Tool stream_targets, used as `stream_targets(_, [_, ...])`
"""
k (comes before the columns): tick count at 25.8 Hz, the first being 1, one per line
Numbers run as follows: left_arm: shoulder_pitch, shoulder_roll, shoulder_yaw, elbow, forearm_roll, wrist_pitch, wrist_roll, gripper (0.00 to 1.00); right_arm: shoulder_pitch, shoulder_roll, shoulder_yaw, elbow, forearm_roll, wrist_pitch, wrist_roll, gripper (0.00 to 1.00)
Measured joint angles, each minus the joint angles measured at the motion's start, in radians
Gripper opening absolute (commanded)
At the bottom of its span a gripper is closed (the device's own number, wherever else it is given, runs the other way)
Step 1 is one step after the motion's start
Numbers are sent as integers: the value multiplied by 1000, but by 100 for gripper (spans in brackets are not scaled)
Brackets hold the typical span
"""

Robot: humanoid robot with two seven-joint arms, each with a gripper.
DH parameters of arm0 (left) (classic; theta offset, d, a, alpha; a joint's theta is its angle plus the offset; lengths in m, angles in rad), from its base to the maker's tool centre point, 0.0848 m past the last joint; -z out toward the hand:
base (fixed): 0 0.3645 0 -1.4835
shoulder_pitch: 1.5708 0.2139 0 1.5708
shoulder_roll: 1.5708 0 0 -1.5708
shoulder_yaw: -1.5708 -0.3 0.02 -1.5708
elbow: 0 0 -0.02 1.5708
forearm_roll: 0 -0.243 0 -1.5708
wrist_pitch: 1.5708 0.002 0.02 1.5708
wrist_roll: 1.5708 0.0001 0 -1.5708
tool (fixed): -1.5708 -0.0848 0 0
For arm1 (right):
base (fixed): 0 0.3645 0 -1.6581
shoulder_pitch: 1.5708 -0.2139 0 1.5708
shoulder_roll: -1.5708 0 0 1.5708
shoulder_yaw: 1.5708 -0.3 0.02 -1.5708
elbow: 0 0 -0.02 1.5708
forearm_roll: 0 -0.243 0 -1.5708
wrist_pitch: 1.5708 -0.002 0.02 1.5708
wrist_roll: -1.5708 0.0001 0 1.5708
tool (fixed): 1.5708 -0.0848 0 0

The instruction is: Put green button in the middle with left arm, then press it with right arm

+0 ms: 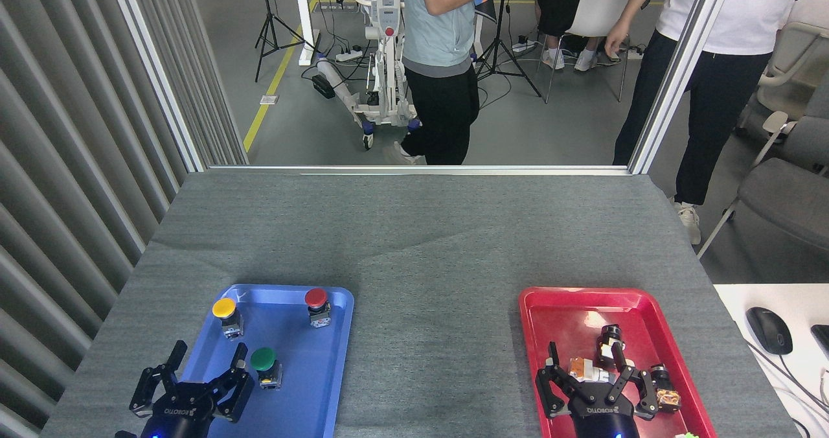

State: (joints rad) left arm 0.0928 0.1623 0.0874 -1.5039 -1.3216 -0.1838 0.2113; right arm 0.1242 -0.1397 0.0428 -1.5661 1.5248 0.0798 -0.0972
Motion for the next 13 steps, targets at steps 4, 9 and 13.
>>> stream_targets(4, [1, 0, -1, 0, 1, -2, 0, 100, 0, 0, -1, 0, 0, -1, -2, 100])
stream_targets(9, [2, 0, -3, -2, 1, -4, 6, 100, 0, -1, 0, 0, 0, -1, -4, 100])
stream_targets(13, [4, 0, -3, -3, 1, -4, 7, 100, 0, -1, -1, 1, 0, -1, 0, 100])
